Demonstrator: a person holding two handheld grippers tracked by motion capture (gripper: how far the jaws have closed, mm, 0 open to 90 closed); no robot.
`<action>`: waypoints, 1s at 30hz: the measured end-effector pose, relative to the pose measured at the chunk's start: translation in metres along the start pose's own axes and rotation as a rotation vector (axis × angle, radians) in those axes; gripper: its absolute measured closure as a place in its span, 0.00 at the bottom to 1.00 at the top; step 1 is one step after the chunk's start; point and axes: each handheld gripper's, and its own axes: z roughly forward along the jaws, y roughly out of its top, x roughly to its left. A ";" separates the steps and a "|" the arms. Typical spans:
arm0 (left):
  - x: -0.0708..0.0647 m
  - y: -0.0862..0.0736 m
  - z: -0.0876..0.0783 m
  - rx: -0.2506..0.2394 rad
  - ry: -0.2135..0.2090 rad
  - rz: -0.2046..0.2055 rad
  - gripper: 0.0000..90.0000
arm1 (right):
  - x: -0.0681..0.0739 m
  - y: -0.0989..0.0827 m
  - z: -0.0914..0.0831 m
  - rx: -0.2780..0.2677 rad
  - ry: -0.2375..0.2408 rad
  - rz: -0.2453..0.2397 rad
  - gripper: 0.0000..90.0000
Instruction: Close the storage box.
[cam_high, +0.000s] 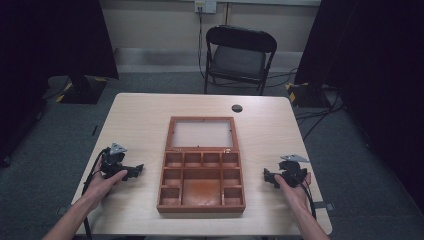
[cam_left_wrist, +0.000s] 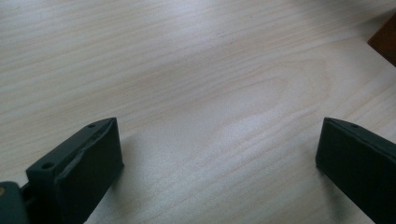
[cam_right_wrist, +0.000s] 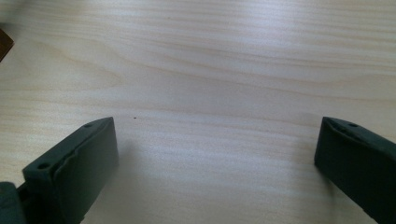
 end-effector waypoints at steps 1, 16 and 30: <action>0.000 0.000 0.000 0.001 0.003 0.001 0.00 | 0.000 0.000 0.000 0.000 0.000 0.000 0.00; 0.000 0.003 -0.007 0.005 -0.031 -0.030 0.17 | -0.001 0.004 -0.007 -0.011 0.074 -0.017 0.16; -0.004 0.018 -0.019 -0.016 -0.088 -0.005 0.21 | -0.002 0.013 -0.011 -0.010 0.043 0.016 0.17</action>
